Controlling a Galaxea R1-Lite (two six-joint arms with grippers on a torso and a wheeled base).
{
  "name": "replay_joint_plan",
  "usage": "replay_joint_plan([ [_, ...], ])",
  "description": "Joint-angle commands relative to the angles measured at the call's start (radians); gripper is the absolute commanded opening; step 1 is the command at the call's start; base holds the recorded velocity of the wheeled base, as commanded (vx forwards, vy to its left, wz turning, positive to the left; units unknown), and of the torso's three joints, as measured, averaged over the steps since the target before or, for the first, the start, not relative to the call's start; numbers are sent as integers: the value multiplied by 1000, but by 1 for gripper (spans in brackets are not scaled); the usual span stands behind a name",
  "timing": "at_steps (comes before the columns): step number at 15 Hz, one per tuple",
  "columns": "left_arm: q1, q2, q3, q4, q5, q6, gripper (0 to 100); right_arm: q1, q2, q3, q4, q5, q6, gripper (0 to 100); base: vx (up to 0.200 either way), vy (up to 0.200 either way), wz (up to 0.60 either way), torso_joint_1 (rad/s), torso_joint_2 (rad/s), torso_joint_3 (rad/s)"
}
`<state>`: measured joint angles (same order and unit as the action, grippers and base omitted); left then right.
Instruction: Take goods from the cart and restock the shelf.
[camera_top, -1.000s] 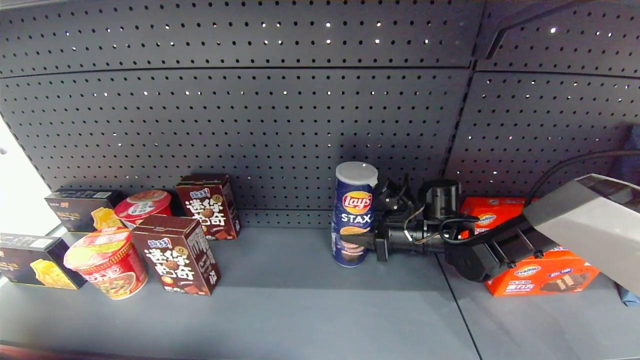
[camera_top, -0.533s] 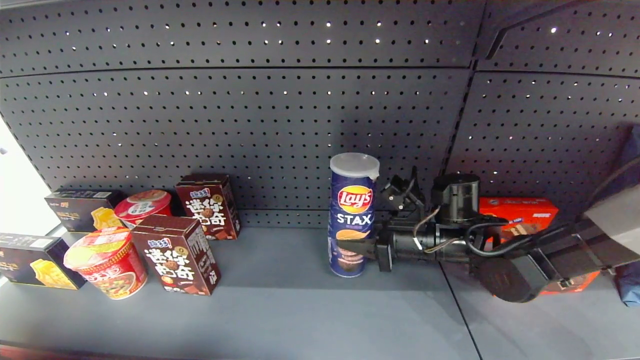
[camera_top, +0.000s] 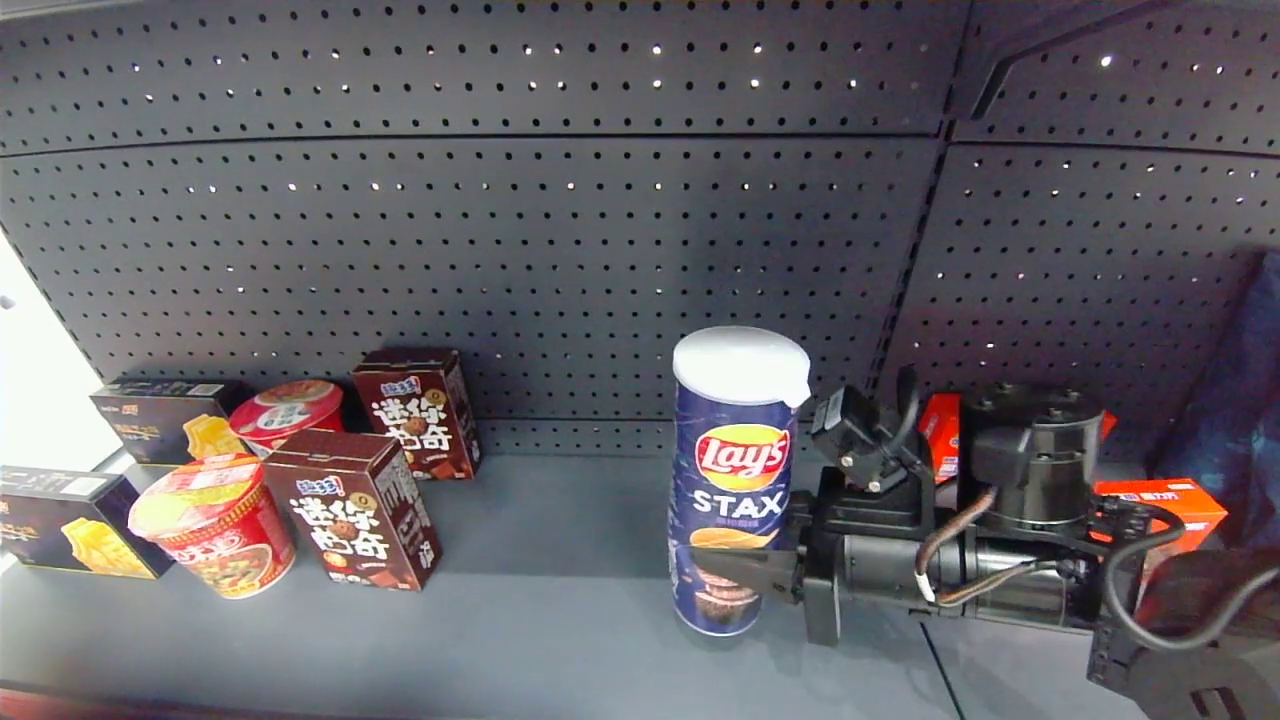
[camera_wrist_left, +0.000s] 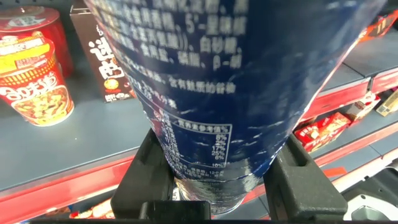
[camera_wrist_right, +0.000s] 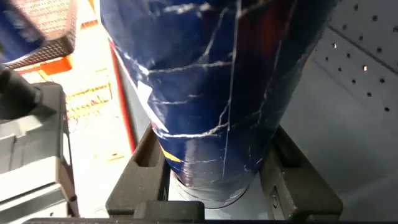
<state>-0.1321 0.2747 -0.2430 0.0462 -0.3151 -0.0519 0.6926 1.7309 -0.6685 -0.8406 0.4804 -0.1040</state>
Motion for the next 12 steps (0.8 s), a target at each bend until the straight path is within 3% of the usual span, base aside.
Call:
replay_joint_plan([
  [1,0,0,-6,1,-1,-2,0,12,-50,93,-55,-8,-2,0,0,0,0,0,0,0],
  [5,0,0,-4,1,1,-2,0,15,12,202,-232,-31,0,0,0,0,0,0,0,0],
  [12,0,0,5,1,2,-2,0,45,61,211,-258,-31,17,0,0,0,0,0,0,0],
])
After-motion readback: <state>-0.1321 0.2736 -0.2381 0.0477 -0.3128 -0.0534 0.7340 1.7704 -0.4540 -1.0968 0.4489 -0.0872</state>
